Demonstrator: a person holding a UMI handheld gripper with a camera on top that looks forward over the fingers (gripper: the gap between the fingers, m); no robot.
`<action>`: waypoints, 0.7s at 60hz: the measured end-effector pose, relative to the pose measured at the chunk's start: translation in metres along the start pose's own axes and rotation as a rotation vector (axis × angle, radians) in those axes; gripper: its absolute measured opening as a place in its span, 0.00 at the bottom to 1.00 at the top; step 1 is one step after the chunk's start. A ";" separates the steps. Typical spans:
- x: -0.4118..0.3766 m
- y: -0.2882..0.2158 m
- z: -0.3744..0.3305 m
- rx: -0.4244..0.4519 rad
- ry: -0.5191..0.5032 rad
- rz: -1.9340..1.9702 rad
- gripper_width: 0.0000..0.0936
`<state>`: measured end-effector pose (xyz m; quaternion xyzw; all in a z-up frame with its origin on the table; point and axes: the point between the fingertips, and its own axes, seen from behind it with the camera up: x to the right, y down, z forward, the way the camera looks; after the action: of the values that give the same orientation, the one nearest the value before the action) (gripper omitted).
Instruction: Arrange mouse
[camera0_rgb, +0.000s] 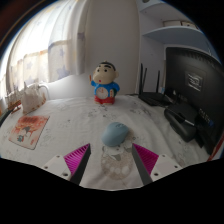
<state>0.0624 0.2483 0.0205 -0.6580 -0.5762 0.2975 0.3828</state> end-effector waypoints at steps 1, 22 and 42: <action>0.000 0.000 0.005 -0.004 -0.003 -0.002 0.91; -0.015 -0.021 0.088 -0.057 -0.069 -0.036 0.92; -0.029 -0.037 0.125 -0.085 -0.127 -0.040 0.91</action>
<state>-0.0660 0.2410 -0.0156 -0.6418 -0.6245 0.3062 0.3230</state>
